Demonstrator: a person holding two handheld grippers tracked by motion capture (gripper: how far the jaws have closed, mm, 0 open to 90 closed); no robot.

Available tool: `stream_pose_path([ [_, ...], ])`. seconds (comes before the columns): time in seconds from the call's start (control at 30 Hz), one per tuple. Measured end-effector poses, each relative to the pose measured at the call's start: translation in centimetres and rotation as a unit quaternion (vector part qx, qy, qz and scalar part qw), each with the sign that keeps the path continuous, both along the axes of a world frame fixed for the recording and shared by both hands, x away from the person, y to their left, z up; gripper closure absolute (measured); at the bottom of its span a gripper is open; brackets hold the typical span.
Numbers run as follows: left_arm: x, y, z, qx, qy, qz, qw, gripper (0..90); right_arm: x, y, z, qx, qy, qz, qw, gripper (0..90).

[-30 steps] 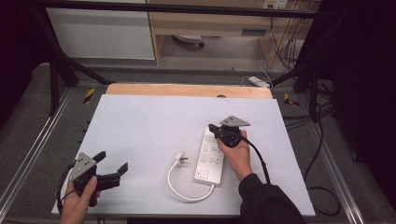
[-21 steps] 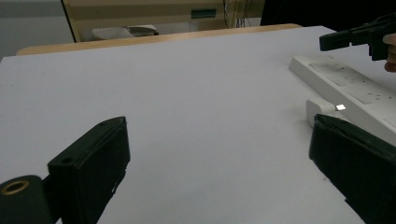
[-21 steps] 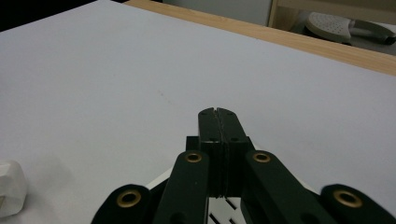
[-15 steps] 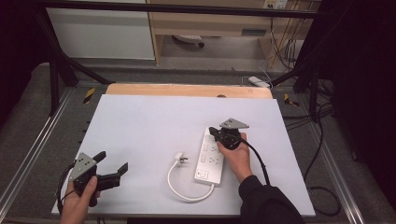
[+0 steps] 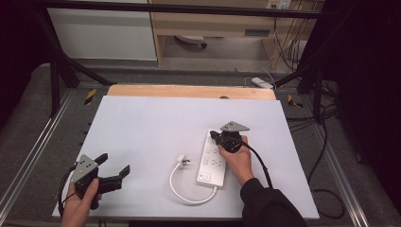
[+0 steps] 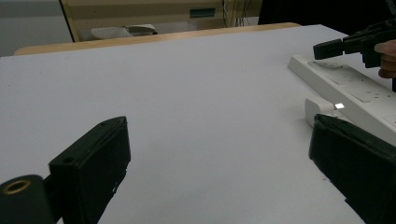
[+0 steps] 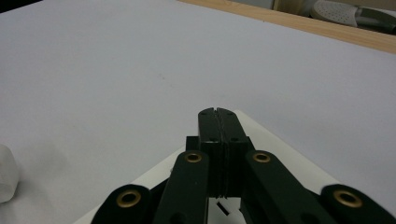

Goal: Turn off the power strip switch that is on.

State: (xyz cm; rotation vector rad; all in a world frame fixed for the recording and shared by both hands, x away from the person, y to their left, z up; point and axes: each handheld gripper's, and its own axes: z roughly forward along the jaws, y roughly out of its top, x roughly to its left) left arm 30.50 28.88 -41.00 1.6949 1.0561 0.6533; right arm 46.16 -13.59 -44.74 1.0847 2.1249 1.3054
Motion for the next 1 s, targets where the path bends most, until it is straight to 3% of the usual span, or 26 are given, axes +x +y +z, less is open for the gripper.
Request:
stream_pose_path([
  [1.0,-0.02,0.0,0.02,-0.001,0.0,0.001,1.0,5.4,0.06,0.43,-0.59,0.0,0.001,-0.001,1.0,90.0],
])
